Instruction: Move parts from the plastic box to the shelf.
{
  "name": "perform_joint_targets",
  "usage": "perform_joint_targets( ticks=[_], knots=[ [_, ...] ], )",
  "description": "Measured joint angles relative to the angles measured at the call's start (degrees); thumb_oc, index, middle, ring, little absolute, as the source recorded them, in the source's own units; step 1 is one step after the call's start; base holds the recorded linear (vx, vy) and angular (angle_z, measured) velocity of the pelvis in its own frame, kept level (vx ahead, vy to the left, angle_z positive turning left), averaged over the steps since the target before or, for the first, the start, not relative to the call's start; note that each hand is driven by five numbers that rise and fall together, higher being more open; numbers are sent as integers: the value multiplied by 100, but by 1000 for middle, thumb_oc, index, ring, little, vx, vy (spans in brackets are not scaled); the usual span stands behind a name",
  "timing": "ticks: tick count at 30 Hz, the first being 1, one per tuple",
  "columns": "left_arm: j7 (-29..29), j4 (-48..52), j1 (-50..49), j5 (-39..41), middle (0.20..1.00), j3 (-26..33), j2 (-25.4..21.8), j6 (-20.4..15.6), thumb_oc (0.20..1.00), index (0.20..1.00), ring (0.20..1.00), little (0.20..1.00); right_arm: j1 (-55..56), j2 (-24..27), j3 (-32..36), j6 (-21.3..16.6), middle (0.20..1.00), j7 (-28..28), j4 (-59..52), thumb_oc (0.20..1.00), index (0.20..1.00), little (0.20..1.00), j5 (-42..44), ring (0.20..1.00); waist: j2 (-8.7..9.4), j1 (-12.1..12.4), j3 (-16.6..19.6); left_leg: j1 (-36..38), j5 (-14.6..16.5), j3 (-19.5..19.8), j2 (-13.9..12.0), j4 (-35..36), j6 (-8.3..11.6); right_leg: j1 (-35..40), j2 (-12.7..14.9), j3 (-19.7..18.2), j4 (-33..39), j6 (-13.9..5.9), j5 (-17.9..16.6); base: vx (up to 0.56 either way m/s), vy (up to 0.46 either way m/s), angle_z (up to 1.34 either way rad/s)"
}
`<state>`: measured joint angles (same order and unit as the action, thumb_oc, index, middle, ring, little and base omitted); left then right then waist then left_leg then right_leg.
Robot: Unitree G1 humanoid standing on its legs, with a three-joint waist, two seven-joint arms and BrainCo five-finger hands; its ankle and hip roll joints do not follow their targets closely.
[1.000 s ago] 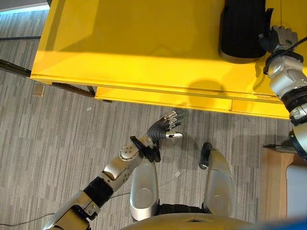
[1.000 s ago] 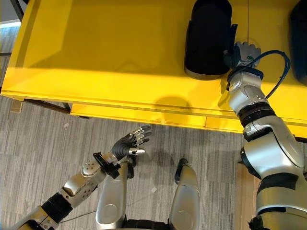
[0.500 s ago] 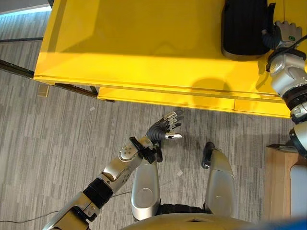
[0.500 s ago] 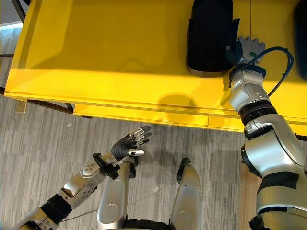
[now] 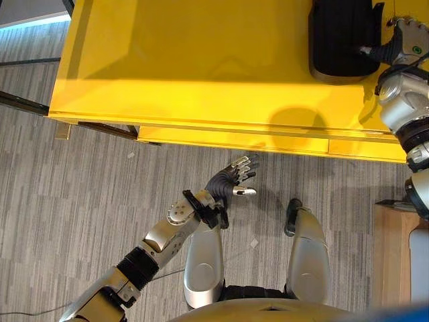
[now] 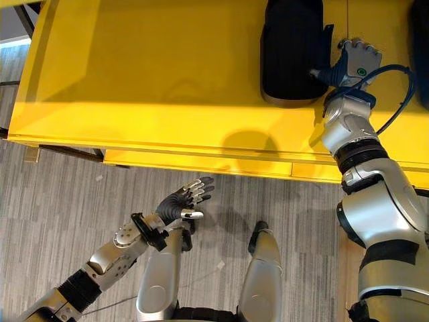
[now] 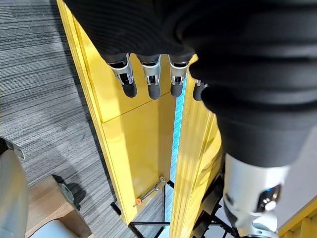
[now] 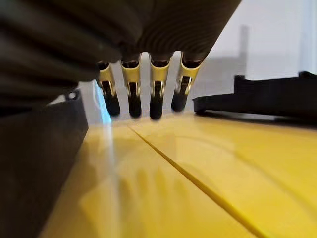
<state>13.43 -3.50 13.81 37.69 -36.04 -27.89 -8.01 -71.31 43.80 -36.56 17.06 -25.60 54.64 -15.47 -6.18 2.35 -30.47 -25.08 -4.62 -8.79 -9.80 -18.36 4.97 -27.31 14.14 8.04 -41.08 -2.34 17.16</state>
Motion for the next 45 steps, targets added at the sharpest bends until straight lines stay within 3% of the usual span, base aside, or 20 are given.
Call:
perform_joint_targets(
  ticks=[8,12,14,17,21,29,33,34,37,41,45],
  knots=[
    [-20,21,61,164,1000,5,46,3,1000,1000,1000,1000,371,-17,488,-135,1000,-383,-516,1000,1000,1000,793,1000,-8,-63,3,95,0,-2,-1,8,-2,96,-6,-1,10,0,0,4,3,0],
    [-153,20,22,164,1000,17,63,8,1000,1000,1000,1000,670,-66,786,-380,1000,-595,-1037,1000,1000,1000,1084,1000,-8,-149,2,200,33,-13,-1,13,-24,215,-9,-2,55,-5,-5,51,33,-1],
    [-254,20,-22,164,1000,28,103,11,1000,1000,1000,1000,1001,-100,1082,-613,1000,-852,-1532,1000,1000,1000,1095,1000,-10,-177,4,316,77,-24,-5,21,-44,345,-17,-2,116,-14,-10,20,49,-5],
    [-280,3,-208,402,1000,209,282,265,1000,1000,1000,1000,1904,-255,1871,-1013,1000,-1363,-3425,1000,1000,1000,1185,1000,-17,-334,8,467,123,-73,-53,66,-41,541,-94,-25,337,-38,-109,83,58,-12],
    [-417,-3,-522,640,1000,391,560,335,1000,1000,1000,1000,2795,-474,2241,-1132,1000,-1430,-4772,1000,1000,1000,1188,1000,-16,-508,13,753,140,-208,-58,267,-57,783,-164,-136,640,-103,-220,100,61,-16],
    [-502,-6,-854,1177,1000,757,1021,321,1000,1000,1000,1000,4464,-906,2577,-1542,1000,-1640,-5657,1000,1000,1000,1018,1000,-5,-789,36,1309,74,-429,-57,738,-42,1213,-236,-225,1128,-175,-372,93,19,-12],
    [-501,-9,-1087,1178,1000,794,1060,323,1000,1000,1000,1000,5293,-909,2690,-1768,1000,-1523,-5776,1000,1000,1000,958,1000,0,-862,219,1647,18,-528,-85,1083,-29,1500,-310,-223,1475,-188,-460,130,28,-10],
    [-502,-10,-1270,1166,1000,838,1058,320,1000,1000,1000,1000,5654,-912,2675,-1845,1000,-1445,-5774,1000,1000,1000,967,1000,5,-875,434,1750,-44,-589,-96,1240,-8,1587,-348,-225,1663,-198,-517,115,40,-18],
    [-504,-9,-1528,1103,1000,846,1061,314,1000,1000,1000,1000,6149,-914,2717,-2207,1000,-1299,-5785,1000,1000,1000,971,1000,19,-979,629,2020,-78,-663,-91,1483,-4,1841,-379,-236,1954,-246,-600,81,42,-13],
    [-458,164,-1895,1106,1000,1141,1034,-51,1000,1000,1000,1000,7291,-1010,2720,-2718,1000,-832,-6280,1000,1000,1000,1122,1000,112,-1133,1053,2278,-135,-808,-73,1831,-2,2101,-419,-237,2394,-304,-730,55,62,-8],
    [-194,416,-1994,801,1000,1322,752,-438,1000,1000,1000,1000,7685,-997,2714,-2757,1000,-669,-6468,1000,1000,1000,1190,1000,194,-1152,1130,2324,-182,-853,-60,1955,-21,2220,-439,-235,2721,-344,-912,-10,67,-4]
  ],
)
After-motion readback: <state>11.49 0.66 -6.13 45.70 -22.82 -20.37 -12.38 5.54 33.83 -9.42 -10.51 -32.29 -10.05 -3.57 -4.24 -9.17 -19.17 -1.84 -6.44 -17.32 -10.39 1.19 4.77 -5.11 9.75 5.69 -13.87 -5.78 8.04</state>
